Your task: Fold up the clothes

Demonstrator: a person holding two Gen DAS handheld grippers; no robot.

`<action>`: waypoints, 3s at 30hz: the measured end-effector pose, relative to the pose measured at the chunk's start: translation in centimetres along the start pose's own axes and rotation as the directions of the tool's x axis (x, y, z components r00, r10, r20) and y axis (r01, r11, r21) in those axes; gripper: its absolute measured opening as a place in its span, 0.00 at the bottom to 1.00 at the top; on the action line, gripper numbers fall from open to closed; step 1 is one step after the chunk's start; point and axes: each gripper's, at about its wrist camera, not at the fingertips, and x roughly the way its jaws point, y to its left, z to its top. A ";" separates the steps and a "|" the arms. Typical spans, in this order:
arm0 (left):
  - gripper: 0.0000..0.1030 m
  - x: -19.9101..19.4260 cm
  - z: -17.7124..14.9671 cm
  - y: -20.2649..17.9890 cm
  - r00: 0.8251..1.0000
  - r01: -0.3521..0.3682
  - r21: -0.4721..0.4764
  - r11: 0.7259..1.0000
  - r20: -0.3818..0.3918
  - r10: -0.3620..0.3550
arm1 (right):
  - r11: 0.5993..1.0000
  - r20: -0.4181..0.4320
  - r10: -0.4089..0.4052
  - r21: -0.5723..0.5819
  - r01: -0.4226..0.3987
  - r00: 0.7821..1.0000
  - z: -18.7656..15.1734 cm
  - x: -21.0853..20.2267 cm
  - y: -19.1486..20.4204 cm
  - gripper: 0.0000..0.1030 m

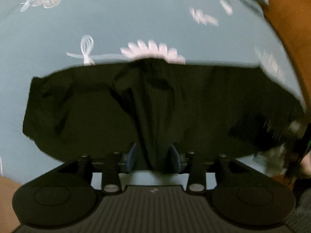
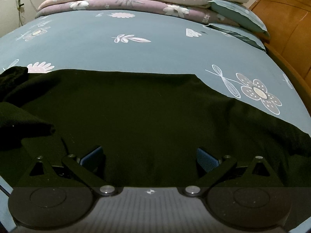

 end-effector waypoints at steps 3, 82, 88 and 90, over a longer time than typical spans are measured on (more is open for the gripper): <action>0.52 0.5 1.3 2.0 0.996 0.070 -0.100 0.993 0.062 -0.064 | 1.000 0.001 -0.004 -0.003 0.004 1.000 0.2 -0.1 0.1 1.00; 0.26 0.3 4.4 10.5 0.956 -0.063 -0.069 0.996 0.282 0.080 | 0.987 -0.028 -0.138 0.078 0.140 0.990 0.5 -1.7 2.8 1.00; 0.26 -0.9 5.3 5.2 0.941 -0.047 0.156 0.987 0.337 -0.009 | 0.974 -0.055 -0.055 0.216 0.066 0.997 -1.4 0.3 0.8 1.00; 0.26 0.2 5.9 2.3 0.946 -0.010 0.289 0.957 0.312 -0.084 | 0.970 -0.014 -0.040 0.239 0.042 0.999 -2.2 0.4 0.3 1.00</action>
